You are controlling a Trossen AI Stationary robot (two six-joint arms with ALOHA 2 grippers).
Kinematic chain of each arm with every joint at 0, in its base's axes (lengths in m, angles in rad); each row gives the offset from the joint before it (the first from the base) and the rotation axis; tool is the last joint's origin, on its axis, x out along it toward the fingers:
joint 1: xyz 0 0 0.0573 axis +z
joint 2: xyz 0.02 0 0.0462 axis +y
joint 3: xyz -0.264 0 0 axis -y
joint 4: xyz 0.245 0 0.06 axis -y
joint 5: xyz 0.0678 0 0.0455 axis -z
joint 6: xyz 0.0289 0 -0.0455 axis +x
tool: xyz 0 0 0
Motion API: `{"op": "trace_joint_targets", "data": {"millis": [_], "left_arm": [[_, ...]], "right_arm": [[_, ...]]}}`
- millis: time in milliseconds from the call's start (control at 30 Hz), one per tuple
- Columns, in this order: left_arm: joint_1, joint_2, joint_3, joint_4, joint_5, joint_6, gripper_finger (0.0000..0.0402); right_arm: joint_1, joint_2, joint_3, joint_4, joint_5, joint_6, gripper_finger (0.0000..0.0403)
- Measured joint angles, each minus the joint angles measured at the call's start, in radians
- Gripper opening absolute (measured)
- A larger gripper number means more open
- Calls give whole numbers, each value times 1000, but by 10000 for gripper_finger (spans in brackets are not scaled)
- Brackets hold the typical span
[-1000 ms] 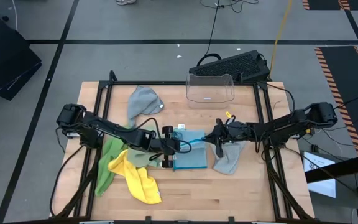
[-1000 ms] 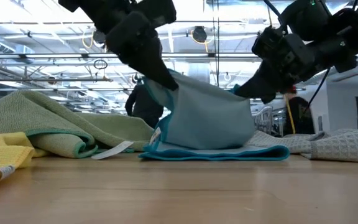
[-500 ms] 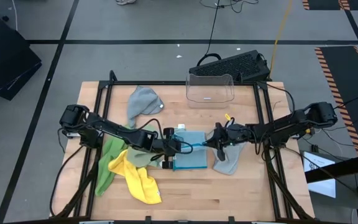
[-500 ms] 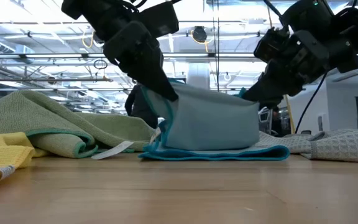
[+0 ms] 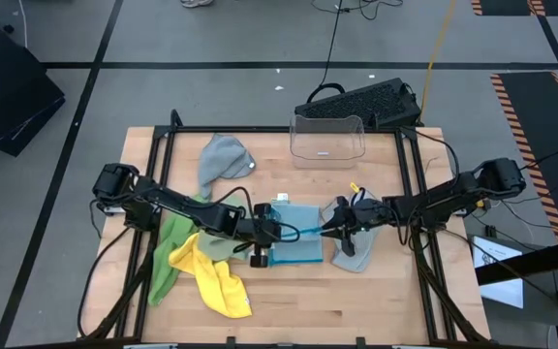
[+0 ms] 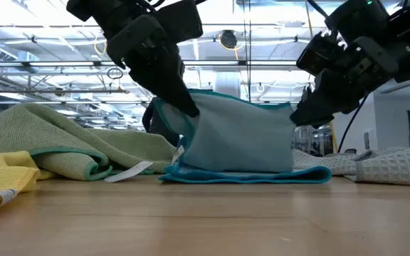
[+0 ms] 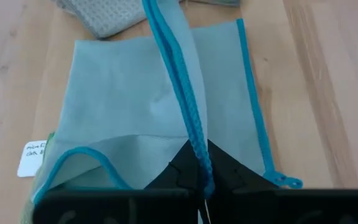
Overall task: Fold microfiber towels
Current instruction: Fold the blue towel
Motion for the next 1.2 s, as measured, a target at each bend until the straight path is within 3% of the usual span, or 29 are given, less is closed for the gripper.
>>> {"op": "trace_joint_targets", "data": {"millis": [233,533,800,967,1200], "left_arm": [[-26,0,0,32,42,-34,54],[-52,0,0,70,41,-35,132],[-47,0,0,116,11,-80,147],[-81,0,1,162,-12,-94,147],[-149,6,1,167,-208,-93,147]], "right_arm": [[-1,0,1,-1,0,-4,122],[-1,0,2,-2,0,-41,125],[27,0,2,33,9,-41,125],[124,0,3,67,136,-19,125],[302,15,3,78,365,45,125]]}}
